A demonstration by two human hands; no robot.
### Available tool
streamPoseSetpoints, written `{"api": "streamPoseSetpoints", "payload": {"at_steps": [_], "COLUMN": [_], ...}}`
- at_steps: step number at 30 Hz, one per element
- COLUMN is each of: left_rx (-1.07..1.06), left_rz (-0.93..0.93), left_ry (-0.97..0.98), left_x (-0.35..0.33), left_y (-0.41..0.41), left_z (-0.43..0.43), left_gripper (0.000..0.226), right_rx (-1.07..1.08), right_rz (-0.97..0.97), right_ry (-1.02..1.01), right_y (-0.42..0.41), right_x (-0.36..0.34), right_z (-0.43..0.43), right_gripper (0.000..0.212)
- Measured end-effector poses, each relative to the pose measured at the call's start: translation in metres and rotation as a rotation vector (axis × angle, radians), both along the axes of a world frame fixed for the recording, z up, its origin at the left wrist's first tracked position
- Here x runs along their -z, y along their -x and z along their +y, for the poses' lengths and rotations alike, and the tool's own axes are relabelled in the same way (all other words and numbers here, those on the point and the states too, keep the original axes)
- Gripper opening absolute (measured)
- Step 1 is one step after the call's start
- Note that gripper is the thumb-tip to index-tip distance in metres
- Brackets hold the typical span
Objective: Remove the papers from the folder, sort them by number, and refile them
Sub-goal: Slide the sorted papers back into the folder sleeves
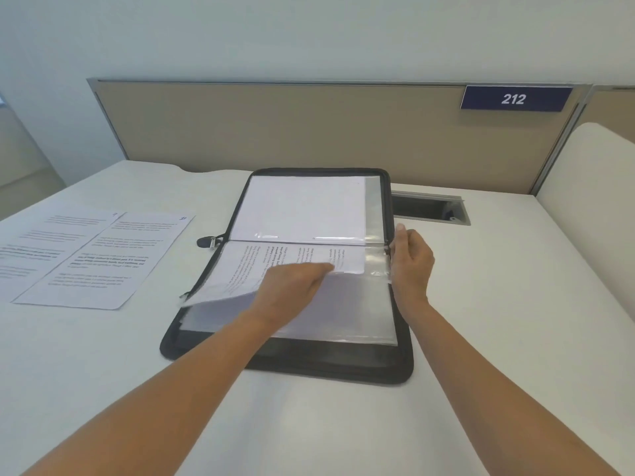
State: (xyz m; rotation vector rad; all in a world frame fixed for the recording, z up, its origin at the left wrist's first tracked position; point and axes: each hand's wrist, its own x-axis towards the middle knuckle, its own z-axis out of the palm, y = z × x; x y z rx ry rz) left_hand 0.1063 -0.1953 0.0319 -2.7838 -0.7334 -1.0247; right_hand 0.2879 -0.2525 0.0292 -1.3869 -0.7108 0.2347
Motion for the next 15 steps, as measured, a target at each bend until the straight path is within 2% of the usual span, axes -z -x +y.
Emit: {"api": "streamPoseSetpoints", "payload": {"at_steps": [2, 5, 9, 12, 15], "left_rx": [-0.016, -0.038, -0.109, -0.139, -0.108], "left_rz": [-0.009, 0.009, 0.108, 0.168, 0.118], "left_ry": [0.034, 0.05, 0.067, 0.028, -0.023], "left_x": [-0.02, -0.053, -0.085, -0.099, -0.102], "left_y": [-0.005, -0.017, -0.04, -0.055, -0.064], "left_z": [0.011, 0.025, 0.048, 0.064, 0.082], "left_gripper": [0.031, 0.04, 0.038, 0.029, 0.026], "right_rx": [-0.029, -0.08, -0.048, -0.091, -0.214], "right_rz": [-0.105, -0.341, -0.824, -1.018, -1.118], "right_ry": [-0.104, -0.125, -0.116, 0.001, 0.253], "right_y": [0.006, 0.014, 0.023, 0.03, 0.027], "right_x": [0.0, 0.002, -0.001, 0.005, 0.015], "right_z": [-0.002, -0.001, 0.002, 0.018, 0.05], "right_gripper": [0.04, 0.045, 0.039, 0.028, 0.021]}}
